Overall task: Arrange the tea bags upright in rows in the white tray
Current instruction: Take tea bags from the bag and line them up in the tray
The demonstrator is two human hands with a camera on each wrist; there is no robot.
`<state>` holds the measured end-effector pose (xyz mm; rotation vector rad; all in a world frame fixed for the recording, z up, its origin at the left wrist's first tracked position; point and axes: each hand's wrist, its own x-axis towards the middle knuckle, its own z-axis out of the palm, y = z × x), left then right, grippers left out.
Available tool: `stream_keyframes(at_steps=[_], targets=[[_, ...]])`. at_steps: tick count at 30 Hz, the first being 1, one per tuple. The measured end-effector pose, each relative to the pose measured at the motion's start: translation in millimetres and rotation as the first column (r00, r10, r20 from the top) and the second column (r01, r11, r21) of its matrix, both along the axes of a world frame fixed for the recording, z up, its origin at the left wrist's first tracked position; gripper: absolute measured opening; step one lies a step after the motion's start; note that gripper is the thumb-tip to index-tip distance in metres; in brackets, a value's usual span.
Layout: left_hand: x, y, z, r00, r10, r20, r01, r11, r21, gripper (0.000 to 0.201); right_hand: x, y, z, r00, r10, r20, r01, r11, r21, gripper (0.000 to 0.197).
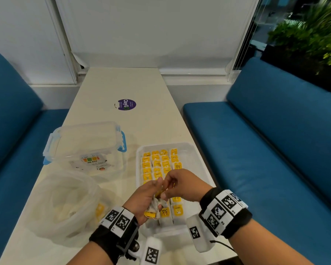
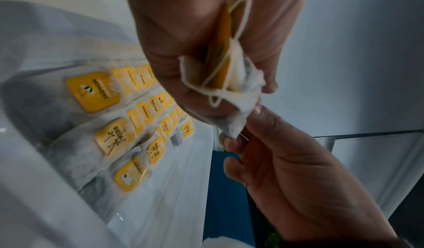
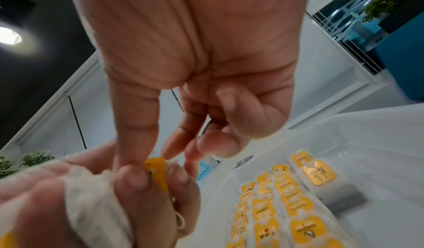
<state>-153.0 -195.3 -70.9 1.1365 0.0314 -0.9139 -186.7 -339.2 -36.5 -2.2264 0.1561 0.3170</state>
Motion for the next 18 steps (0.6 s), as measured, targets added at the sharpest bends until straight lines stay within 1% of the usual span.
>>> stream_keyframes(at_steps=[2,4,7,9,12,14,16,18], targets=[[-4.7,0.5,-0.7,0.999,-0.031,0.012,0.030,0.999,0.015,0.023,-2.5,0.7,-2.2,1.000,0.014,0.005,-0.014,1.000,-0.026,0.021],[-8.4,1.2,-2.8,0.999,-0.040,-0.002,0.040,0.999,0.025,0.025,-4.2,1.4,-3.4,1.000,0.003,0.005,-0.003,1.000,-0.019,0.023],[-11.0,0.6,-5.2,1.000,-0.009,-0.025,0.011,0.999,0.052,0.028,-6.5,3.0,-5.3,0.996,-0.092,-0.021,0.092,0.996,-0.006,0.029],[-12.3,-0.4,-4.6,1.000,0.006,-0.026,-0.005,0.998,0.058,0.025,-8.2,5.2,-7.4,0.989,-0.128,-0.076,0.127,0.992,-0.020,0.030],[-12.8,0.6,-5.9,1.000,0.020,-0.004,-0.019,0.997,0.073,0.024,-10.7,10.4,-8.6,0.978,-0.095,-0.185,0.103,0.994,0.033,0.024],[-13.4,1.9,-6.4,1.000,0.012,0.016,-0.014,0.996,0.083,0.027,-11.1,12.9,-6.7,0.979,-0.097,-0.179,0.115,0.989,0.091,0.022],[-14.7,1.4,-4.9,1.000,0.007,0.026,-0.009,0.997,0.082,0.027,-9.8,13.3,-5.0,0.984,-0.108,-0.141,0.121,0.989,0.088,0.021],[-15.9,-0.1,-4.3,0.999,-0.007,0.036,0.004,0.996,0.093,0.029,-8.9,14.6,-4.3,0.983,-0.099,-0.155,0.114,0.989,0.092,0.017]])
